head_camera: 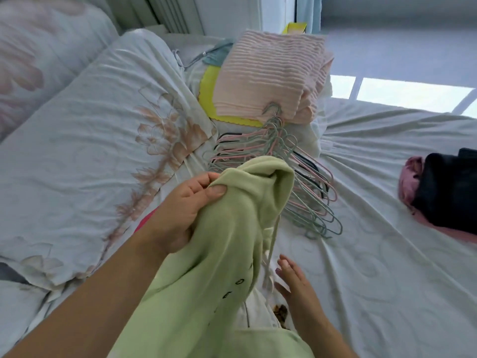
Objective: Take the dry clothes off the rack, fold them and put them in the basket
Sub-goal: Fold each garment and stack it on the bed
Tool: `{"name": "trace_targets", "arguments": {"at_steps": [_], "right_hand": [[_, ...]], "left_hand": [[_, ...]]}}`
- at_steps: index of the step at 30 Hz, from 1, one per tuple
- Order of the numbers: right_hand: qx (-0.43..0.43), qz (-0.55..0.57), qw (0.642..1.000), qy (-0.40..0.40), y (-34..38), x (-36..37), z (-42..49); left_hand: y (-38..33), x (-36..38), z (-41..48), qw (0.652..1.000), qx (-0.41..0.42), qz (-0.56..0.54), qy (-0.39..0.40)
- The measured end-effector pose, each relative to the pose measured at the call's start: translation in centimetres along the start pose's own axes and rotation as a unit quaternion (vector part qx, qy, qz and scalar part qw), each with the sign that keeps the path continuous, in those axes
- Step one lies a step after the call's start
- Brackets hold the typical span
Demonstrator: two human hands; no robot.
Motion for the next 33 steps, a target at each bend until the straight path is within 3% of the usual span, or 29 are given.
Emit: {"name": "trace_targets", "arguments": {"at_steps": [4,8,11,14,19,23,26,29,32,33], "right_hand": [[0.002,0.023,1.000,0.014,3.3,-0.2,-2.7],[-0.003,0.049,0.994,0.100,8.6,-0.4,-7.8],[-0.033,0.041,0.994,0.100,11.9,-2.9,-12.5],[-0.045,0.034,0.995,0.086,14.4,-7.1,-18.1],[-0.185,0.044,0.981,0.037,21.5,-16.1,-27.6],[-0.213,-0.056,0.974,-0.047,25.4,-21.7,-33.4],[-0.216,-0.197,0.950,-0.106,28.0,-24.4,-37.1],[-0.240,-0.351,0.895,-0.136,31.2,-26.3,-40.5],[-0.290,-0.440,0.832,-0.171,34.6,-27.0,-44.5],[-0.304,-0.418,0.840,-0.169,35.4,-27.7,-45.4]], "left_hand": [[-5.4,4.8,-3.2,0.997,0.029,-0.064,0.043],[-9.8,8.9,-5.6,0.992,0.072,-0.065,0.079],[-12.1,11.3,-6.8,0.988,0.089,-0.070,0.103],[-13.7,13.4,-7.2,0.991,0.106,-0.033,0.072],[-14.7,16.8,-7.4,0.981,0.140,0.120,0.064],[-13.9,21.3,-7.8,0.935,0.139,0.312,0.094],[-13.0,24.2,-7.9,0.911,0.132,0.369,0.128],[-12.8,26.5,-7.9,0.907,0.146,0.374,0.127],[-13.6,27.7,-8.1,0.937,0.135,0.301,0.117],[-14.1,28.0,-8.2,0.945,0.130,0.273,0.123]]}}
Point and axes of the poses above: each hand's wrist, its own z-axis towards the middle knuckle, its own x-axis out of the palm, y = z × x, the point moved 6 cm from there along z, towards the middle knuckle, and after that the axes turned 4 degrees about y, right-handed, at the moved point
